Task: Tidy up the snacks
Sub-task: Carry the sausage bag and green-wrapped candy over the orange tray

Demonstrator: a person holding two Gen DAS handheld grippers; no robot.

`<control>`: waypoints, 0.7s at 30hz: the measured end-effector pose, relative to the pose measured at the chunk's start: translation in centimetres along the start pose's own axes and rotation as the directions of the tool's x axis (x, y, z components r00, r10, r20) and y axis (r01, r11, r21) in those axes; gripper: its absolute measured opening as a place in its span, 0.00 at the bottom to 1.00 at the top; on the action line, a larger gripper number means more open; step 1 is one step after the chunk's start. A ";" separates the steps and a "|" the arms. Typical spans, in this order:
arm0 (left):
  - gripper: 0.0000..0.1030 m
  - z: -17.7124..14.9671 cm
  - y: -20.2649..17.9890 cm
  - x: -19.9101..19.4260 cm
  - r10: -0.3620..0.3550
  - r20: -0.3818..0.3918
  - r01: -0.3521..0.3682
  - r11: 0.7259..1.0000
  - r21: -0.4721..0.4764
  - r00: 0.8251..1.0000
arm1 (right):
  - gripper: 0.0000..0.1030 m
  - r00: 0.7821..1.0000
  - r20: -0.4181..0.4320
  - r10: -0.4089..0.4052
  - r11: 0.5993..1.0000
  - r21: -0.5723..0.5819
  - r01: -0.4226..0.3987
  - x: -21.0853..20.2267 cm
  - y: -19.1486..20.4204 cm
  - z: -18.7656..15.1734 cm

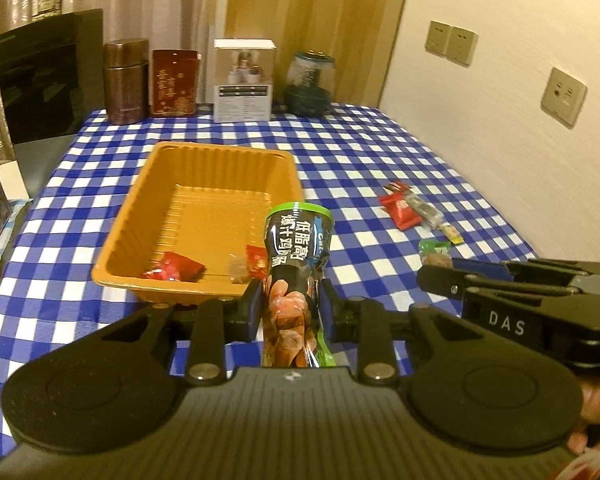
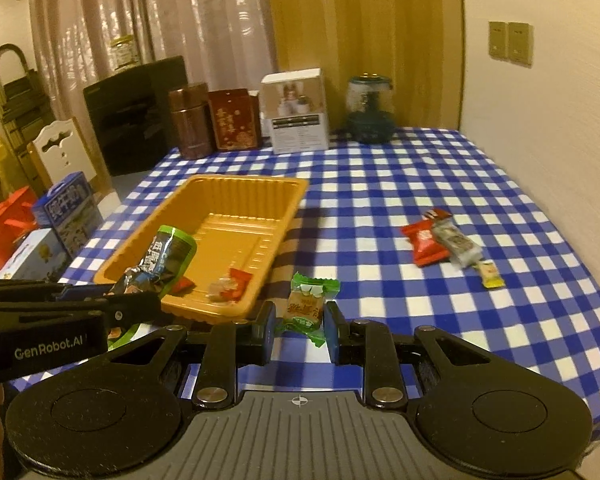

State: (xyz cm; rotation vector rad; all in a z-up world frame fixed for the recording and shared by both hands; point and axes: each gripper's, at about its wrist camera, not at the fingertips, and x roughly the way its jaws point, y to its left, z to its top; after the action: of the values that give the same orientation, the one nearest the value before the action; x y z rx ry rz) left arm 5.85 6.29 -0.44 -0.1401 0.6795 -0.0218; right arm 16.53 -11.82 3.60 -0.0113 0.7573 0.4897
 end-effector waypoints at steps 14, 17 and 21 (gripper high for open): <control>0.25 1.7 4.1 1.6 0.040 0.006 -0.040 0.999 -0.029 0.999 | 0.25 0.998 -0.012 0.068 0.997 -0.046 -0.069 3.7 3.2 1.5; 0.25 2.4 4.9 2.6 0.041 0.003 -0.041 0.998 -0.037 0.999 | 0.25 0.997 -0.013 0.076 0.996 -0.050 -0.077 4.8 3.4 2.2; 0.25 3.4 5.7 4.1 0.053 0.001 -0.053 0.998 -0.026 0.999 | 0.25 0.997 -0.016 0.082 0.995 -0.055 -0.083 6.5 3.6 3.0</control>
State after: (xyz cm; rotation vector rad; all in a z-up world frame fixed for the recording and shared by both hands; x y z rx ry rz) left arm 11.03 12.10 -1.21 -0.1470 0.6819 0.0379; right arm 20.99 -5.36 2.13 -0.0350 0.7596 0.5894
